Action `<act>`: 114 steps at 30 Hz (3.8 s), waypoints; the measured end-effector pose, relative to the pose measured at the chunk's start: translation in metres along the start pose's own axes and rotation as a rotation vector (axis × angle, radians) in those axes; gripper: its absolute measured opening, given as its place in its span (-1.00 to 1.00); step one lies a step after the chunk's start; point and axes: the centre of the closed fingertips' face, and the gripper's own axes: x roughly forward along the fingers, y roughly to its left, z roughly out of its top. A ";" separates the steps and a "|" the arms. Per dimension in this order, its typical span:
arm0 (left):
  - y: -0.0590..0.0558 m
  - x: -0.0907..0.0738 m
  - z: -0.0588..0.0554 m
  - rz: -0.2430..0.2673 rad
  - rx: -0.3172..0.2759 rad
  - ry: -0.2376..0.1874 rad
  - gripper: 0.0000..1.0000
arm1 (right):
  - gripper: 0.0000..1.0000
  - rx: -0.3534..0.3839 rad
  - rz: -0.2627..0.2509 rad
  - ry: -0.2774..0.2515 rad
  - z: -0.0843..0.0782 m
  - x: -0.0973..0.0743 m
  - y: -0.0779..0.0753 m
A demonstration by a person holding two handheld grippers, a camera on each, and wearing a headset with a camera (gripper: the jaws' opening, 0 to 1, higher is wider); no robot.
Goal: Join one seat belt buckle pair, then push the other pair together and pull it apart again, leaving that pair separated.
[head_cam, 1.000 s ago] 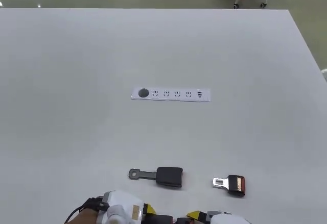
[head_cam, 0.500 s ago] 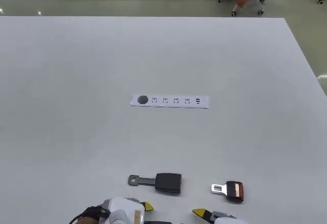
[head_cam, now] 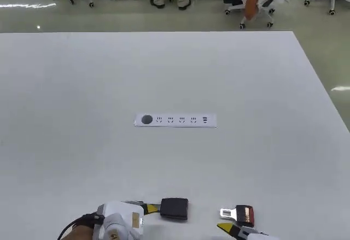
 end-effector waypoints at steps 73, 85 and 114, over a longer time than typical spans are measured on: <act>0.068 0.064 -0.005 -0.031 0.028 -0.091 -0.23 | -0.10 -0.064 0.088 0.192 -0.074 -0.012 -0.096; 0.064 0.063 -0.003 -0.105 0.098 -0.067 -0.33 | -0.33 -0.094 0.092 0.198 -0.076 -0.013 -0.101; 0.068 0.066 -0.007 -0.118 0.112 0.011 -0.35 | -0.35 -0.184 0.163 0.338 -0.068 -0.012 -0.095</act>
